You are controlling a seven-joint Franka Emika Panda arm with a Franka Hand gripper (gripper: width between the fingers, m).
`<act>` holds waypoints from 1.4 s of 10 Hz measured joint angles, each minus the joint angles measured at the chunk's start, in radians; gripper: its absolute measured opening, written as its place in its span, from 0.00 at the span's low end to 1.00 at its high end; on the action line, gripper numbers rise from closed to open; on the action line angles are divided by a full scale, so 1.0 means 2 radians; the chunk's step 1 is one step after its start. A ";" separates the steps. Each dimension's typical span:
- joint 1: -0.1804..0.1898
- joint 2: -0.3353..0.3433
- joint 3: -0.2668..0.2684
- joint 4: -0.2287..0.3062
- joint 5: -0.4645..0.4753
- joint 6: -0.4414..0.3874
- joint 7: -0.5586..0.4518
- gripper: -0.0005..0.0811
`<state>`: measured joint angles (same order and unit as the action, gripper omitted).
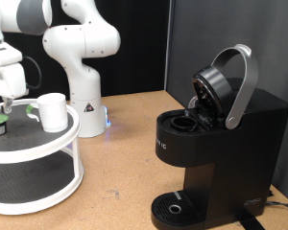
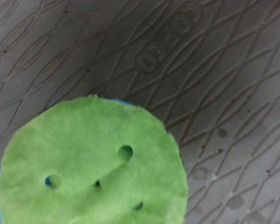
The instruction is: Make a cup of coffee with the keurig machine
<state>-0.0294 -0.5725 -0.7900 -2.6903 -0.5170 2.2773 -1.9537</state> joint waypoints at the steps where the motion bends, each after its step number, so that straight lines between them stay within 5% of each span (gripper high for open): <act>1: -0.001 0.005 -0.003 -0.005 -0.001 0.009 0.000 0.99; 14: 0.000 0.026 -0.026 -0.025 -0.010 0.038 -0.003 0.99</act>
<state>-0.0304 -0.5208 -0.8428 -2.7412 -0.5377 2.3527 -1.9597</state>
